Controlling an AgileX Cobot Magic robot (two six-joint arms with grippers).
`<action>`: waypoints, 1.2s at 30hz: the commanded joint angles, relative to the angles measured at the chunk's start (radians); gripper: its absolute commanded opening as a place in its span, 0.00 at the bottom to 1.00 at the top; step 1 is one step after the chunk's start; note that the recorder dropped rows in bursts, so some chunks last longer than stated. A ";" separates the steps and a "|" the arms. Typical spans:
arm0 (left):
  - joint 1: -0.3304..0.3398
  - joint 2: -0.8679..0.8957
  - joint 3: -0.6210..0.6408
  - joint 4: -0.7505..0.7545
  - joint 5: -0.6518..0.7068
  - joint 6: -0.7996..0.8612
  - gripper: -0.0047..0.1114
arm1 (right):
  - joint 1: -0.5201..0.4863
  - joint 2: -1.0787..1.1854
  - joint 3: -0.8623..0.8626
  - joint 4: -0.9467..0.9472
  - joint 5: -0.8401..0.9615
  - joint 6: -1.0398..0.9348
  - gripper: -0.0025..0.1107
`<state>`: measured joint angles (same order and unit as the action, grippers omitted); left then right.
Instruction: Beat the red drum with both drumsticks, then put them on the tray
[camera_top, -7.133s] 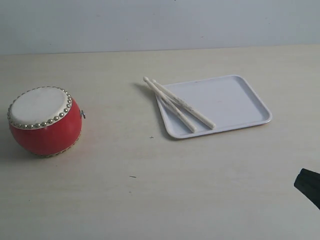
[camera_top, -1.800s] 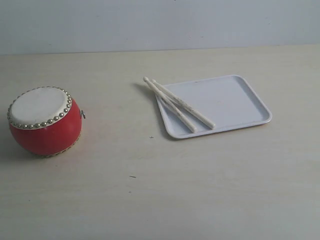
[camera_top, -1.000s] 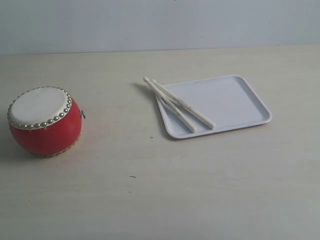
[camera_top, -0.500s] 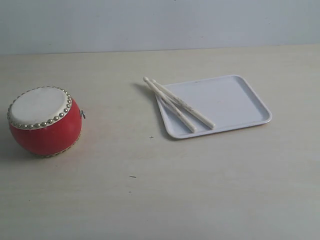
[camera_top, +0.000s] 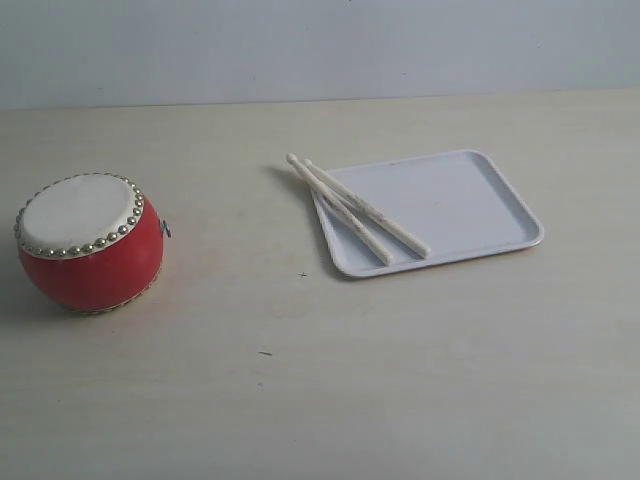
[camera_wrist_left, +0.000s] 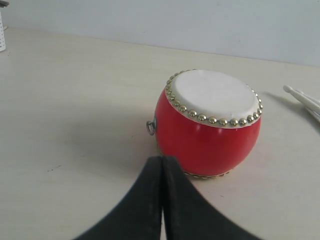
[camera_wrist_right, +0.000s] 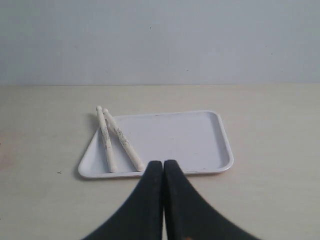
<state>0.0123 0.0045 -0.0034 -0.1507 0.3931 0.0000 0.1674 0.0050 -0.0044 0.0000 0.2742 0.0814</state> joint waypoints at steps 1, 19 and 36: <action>-0.002 -0.005 0.003 0.002 -0.014 0.000 0.04 | -0.005 -0.005 0.004 0.000 -0.014 -0.001 0.02; -0.002 -0.005 0.003 0.002 -0.014 0.000 0.04 | -0.005 -0.005 0.004 0.008 -0.009 -0.001 0.02; -0.002 -0.005 0.003 0.002 -0.014 0.000 0.04 | -0.005 -0.005 0.004 0.131 0.000 -0.091 0.02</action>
<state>0.0123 0.0045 -0.0034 -0.1507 0.3918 0.0000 0.1674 0.0050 -0.0044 0.1643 0.2760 -0.0713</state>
